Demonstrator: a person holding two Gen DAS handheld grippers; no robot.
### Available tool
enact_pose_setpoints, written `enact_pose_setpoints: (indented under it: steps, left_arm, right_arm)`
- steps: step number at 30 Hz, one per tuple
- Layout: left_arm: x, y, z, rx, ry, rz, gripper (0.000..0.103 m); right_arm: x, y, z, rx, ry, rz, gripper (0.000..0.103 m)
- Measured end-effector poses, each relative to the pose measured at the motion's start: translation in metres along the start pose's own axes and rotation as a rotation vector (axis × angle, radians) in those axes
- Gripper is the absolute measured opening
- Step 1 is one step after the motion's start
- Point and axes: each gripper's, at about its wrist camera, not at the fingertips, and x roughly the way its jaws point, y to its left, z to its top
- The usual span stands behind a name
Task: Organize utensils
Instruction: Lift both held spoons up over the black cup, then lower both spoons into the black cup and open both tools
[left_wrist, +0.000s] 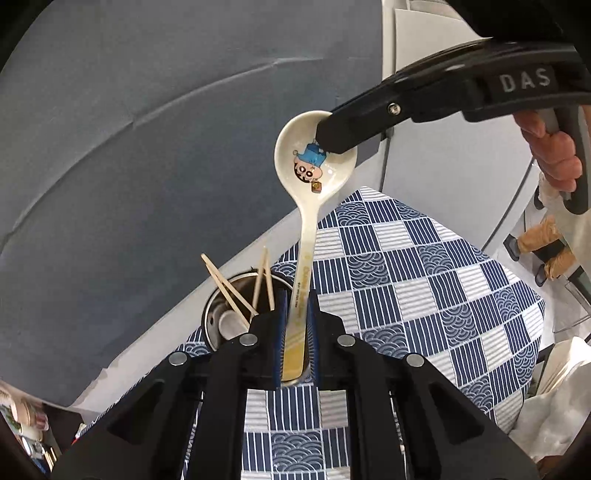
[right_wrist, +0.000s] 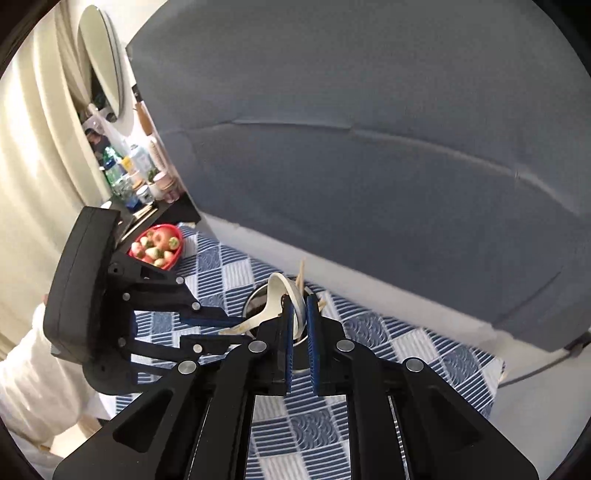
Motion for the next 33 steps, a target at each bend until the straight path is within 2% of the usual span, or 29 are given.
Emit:
enact_pose_setpoints:
  steps: [10,14,22,23,24,25,26,28,29,30,33]
  left_arm:
    - [0.039,0.027,0.003,-0.063,0.001,-0.07,0.011]
    - [0.055,0.036,-0.006,-0.104,0.025,-0.101,0.011]
    - [0.073,0.035,-0.015,-0.092,0.072,-0.096,0.012]
    - [0.074,0.036,-0.016,-0.095,0.079,-0.096,0.028]
    - [0.073,0.035,-0.017,-0.089,0.076,-0.082,0.057]
    - [0.071,0.035,-0.019,-0.081,0.065,-0.065,0.068]
    - [0.066,0.034,-0.021,-0.079,0.05,-0.06,0.078]
    - [0.057,0.036,-0.024,-0.088,0.027,-0.065,0.083]
    - [0.052,0.037,-0.026,-0.089,0.016,-0.054,0.094]
    - [0.047,0.038,-0.028,-0.086,0.003,-0.035,0.097]
    - [0.039,0.04,-0.031,-0.075,0.02,-0.011,0.097]
  right_arm:
    - [0.034,-0.002,0.025,-0.06,0.051,-0.036,0.008]
    - [0.053,-0.001,0.019,-0.067,0.078,-0.029,0.009]
    - [0.08,-0.002,0.008,-0.066,0.112,-0.011,0.011]
    - [0.081,-0.003,0.007,-0.062,0.103,0.003,0.016]
    - [0.081,-0.003,0.007,-0.061,0.089,-0.004,0.026]
    - [0.079,-0.003,0.006,-0.061,0.075,-0.024,0.061]
    - [0.076,-0.004,0.004,-0.063,0.049,-0.052,0.08]
    - [0.067,-0.005,0.003,-0.063,0.005,-0.066,0.08]
    - [0.063,-0.007,0.003,-0.052,-0.013,-0.064,0.086]
    - [0.059,-0.009,0.002,-0.044,-0.035,-0.078,0.087]
    - [0.052,-0.011,0.0,-0.038,-0.051,-0.086,0.087]
